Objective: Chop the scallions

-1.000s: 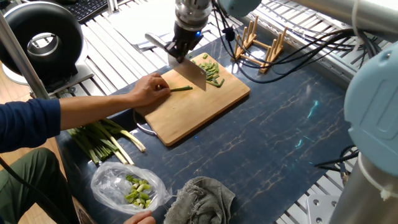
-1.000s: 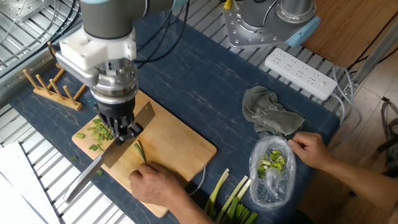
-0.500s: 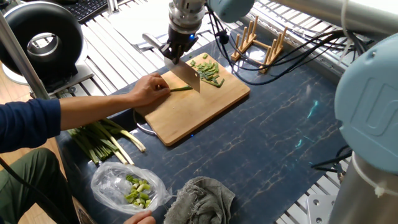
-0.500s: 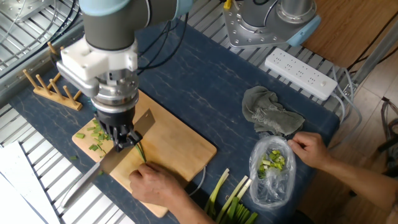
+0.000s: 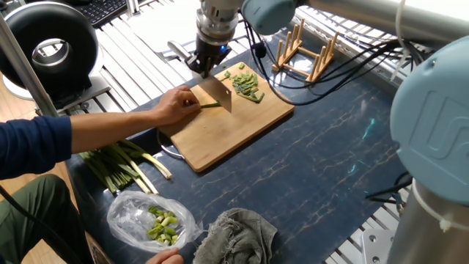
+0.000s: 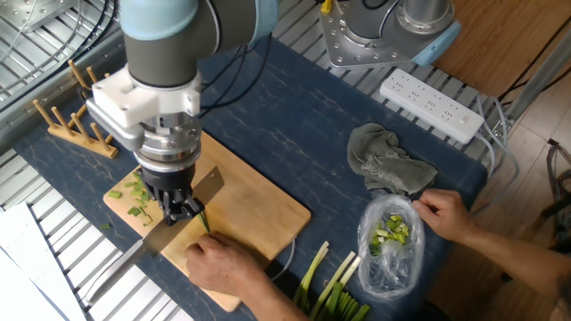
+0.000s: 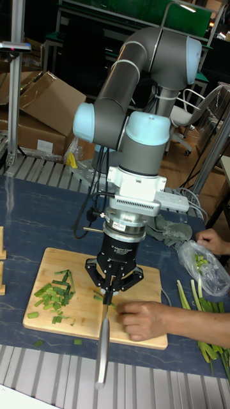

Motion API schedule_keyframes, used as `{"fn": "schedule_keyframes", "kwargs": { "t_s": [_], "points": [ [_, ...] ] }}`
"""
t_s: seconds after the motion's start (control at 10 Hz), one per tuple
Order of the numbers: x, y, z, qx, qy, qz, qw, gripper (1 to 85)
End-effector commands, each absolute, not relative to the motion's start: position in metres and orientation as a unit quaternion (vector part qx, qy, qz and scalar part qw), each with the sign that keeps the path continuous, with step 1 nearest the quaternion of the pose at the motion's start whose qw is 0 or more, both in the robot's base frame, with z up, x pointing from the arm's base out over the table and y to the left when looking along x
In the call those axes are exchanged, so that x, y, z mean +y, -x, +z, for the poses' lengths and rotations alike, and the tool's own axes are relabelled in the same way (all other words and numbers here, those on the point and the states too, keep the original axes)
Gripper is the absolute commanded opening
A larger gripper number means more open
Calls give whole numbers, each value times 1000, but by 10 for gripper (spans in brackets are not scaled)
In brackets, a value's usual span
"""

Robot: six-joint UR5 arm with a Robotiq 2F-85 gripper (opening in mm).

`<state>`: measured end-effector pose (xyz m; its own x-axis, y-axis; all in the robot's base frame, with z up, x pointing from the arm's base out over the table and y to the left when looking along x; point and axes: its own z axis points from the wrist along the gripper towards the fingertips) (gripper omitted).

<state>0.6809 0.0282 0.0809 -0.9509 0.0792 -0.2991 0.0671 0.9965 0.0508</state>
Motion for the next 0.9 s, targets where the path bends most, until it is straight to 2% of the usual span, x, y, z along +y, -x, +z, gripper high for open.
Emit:
{"fn": "schedule_keyframes", "kwargs": {
  "t_s": [0.0,0.8],
  "points": [
    [32,-683,79,983,-51,24,175,13],
    [22,-670,74,982,-37,30,184,13]
  ]
}}
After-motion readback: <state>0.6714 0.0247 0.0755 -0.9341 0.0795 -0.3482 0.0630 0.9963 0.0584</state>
